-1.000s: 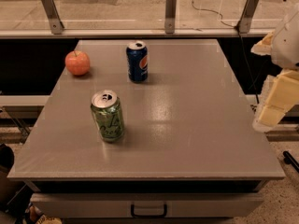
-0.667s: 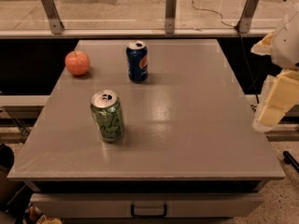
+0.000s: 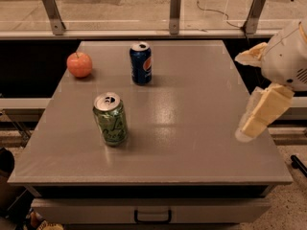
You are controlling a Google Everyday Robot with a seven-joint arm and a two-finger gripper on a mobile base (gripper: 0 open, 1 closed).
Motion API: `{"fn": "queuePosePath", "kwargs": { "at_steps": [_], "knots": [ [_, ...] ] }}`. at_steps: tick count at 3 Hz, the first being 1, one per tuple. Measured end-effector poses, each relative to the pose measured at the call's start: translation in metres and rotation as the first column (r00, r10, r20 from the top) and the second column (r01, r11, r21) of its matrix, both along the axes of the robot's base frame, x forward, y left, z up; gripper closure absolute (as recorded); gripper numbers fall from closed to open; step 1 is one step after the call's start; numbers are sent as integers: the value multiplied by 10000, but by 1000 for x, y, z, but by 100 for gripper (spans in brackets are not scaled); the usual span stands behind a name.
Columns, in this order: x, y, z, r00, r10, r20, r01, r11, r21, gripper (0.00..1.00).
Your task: Knock green can over
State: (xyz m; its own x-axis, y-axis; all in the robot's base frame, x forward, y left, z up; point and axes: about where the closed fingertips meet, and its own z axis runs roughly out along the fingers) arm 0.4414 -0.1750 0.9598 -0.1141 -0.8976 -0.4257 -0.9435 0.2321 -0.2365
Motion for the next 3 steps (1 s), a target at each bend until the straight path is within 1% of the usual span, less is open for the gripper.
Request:
{"fn": "queuePosePath", "kwargs": {
  "at_steps": [1, 2, 3],
  "knots": [
    [3, 30, -18, 9982, 557, 222, -583, 9876, 1460, 0],
    [13, 64, -35, 9920, 1143, 540, -1253, 9451, 3018, 0],
    [16, 104, -37, 9833, 1443, 1108, -1787, 8800, 4401, 0]
  ]
}}
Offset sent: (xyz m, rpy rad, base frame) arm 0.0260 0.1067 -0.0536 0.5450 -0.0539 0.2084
